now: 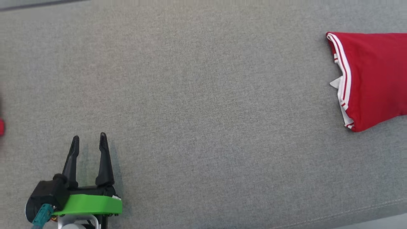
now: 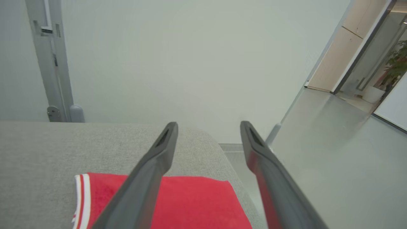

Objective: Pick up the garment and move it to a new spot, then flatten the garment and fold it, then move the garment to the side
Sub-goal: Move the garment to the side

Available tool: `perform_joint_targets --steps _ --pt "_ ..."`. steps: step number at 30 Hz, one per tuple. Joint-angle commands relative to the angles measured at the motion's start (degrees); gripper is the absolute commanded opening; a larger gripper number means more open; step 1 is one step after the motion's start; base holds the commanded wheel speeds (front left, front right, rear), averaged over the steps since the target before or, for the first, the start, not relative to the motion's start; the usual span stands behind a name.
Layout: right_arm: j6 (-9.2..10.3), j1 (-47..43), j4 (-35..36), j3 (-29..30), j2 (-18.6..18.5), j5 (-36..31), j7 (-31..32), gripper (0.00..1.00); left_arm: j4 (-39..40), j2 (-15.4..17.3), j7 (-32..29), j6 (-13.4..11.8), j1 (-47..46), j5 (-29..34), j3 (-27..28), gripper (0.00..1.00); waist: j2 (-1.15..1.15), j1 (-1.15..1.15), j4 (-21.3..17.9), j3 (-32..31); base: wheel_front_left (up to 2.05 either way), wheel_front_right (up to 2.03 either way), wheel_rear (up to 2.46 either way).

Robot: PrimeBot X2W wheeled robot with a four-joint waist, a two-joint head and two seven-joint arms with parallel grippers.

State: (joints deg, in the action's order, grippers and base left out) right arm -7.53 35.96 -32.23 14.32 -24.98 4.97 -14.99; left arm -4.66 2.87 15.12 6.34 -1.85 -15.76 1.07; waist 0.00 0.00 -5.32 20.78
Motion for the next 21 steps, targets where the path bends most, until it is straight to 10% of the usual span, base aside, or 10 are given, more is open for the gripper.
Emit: perform_joint_targets --steps 1,10,21 --pt "0.08 -4.7 4.1 -0.3 1.1 1.1 -0.2 1.0 -0.5 0.1 0.0 -0.6 1.4 -1.0 -0.1 1.0 0.0 0.0 -0.7 -8.0 0.0 0.0 0.0" --pt "0.08 -31.2 25.8 -0.9 12.0 1.4 -0.2 1.0 -2.8 0.1 0.0 -1.7 7.2 -1.2 0.8 1.0 0.0 0.0 0.7 -18.8 0.0 0.0 0.0" --pt "0.07 -45.0 26.2 -7.2 19.2 -0.9 -0.2 1.0 -4.1 0.1 0.0 -1.3 9.9 0.3 1.9 1.0 0.0 0.0 2.9 -22.1 0.0 0.0 0.0"
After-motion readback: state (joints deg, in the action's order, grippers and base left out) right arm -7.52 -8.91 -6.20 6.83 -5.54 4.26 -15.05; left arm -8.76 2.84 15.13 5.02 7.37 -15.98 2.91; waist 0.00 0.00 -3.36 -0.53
